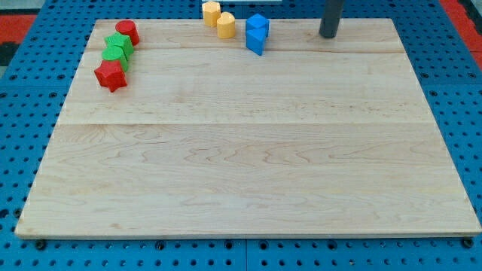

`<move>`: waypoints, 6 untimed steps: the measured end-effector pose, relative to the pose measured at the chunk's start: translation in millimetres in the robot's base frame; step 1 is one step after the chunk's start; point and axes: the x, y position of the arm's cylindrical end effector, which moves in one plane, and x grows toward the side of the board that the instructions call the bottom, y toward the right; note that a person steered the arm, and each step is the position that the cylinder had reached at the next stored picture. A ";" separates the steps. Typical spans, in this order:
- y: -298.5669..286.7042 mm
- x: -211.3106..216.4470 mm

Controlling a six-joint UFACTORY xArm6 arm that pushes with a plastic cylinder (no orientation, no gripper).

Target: Move the yellow heart towards the green star

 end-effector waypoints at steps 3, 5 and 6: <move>-99.5 -4.2; -213.2 23.3; -237.3 29.7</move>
